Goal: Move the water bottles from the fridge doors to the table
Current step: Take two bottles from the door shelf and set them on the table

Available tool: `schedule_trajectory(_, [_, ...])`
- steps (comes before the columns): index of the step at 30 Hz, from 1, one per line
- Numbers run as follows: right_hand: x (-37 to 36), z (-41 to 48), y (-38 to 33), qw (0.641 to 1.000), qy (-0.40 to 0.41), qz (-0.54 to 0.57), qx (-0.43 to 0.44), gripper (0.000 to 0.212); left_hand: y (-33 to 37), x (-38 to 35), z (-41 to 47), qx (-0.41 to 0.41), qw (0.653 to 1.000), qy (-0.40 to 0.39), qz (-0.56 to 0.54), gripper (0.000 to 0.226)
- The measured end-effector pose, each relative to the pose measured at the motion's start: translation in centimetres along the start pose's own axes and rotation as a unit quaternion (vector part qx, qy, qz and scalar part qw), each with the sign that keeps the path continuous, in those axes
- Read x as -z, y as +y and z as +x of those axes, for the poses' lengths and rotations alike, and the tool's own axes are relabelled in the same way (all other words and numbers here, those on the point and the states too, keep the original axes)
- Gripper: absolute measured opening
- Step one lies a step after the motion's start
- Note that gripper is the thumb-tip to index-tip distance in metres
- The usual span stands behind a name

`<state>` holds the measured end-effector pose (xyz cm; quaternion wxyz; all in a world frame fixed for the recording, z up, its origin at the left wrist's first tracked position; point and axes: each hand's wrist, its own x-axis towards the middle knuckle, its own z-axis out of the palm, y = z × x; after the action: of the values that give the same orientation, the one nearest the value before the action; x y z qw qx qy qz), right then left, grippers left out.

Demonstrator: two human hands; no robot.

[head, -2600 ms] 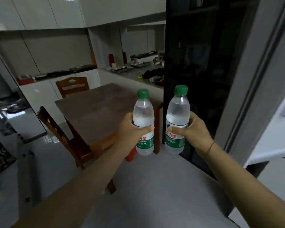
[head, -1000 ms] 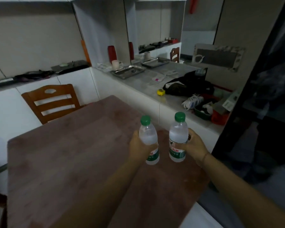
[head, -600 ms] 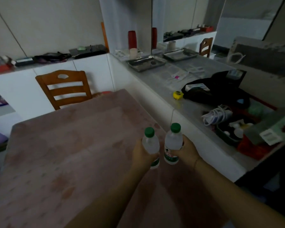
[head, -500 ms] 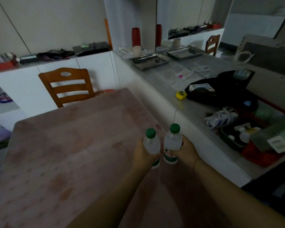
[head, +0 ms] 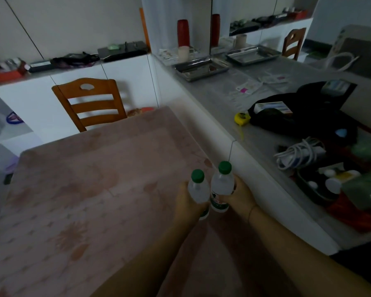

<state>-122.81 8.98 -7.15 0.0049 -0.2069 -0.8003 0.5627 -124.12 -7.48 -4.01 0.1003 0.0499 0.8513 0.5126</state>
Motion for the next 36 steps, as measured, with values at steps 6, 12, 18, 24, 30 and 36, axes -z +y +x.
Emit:
schedule_trajectory(6, [0.5, -1.1, -1.6, 1.000, 0.002, -0.016, 0.007, 0.054, 0.3, 0.4, -0.1, -0.003, 1.000, -0.017, 0.008, 0.050])
schedule_trajectory(12, [0.0, -1.1, -1.4, 0.999, 0.020, -0.024, 0.023, 0.052, 0.3, 0.9, -0.2, 0.011, 0.999, -0.041, 0.003, 0.055])
schedule_trajectory(18, [-0.2, -4.5, -1.5, 0.998, 0.039, 0.048, 0.024, 0.092, -0.6, 2.3, -1.2, 0.025, 0.994, -0.101, 0.019, 0.093])
schedule_trajectory(24, [-0.5, -10.3, -2.9, 0.993, 0.089, -0.009, 0.076, 0.092, -0.9, 4.9, -3.8, -0.039, 0.988, -0.061, 0.139, 0.107])
schedule_trajectory(30, [-1.7, -18.0, -2.9, 0.984, 0.123, -0.122, 0.034, 0.090, -0.4, 7.6, -8.9, -0.162, 0.962, -0.068, 0.208, 0.083])
schedule_trajectory(36, [-3.4, -27.5, -2.1, 0.972, 0.182, -0.147, 0.019, 0.087, -1.9, 9.1, -14.4, -0.222, 0.950, -0.130, 0.177, 0.084])
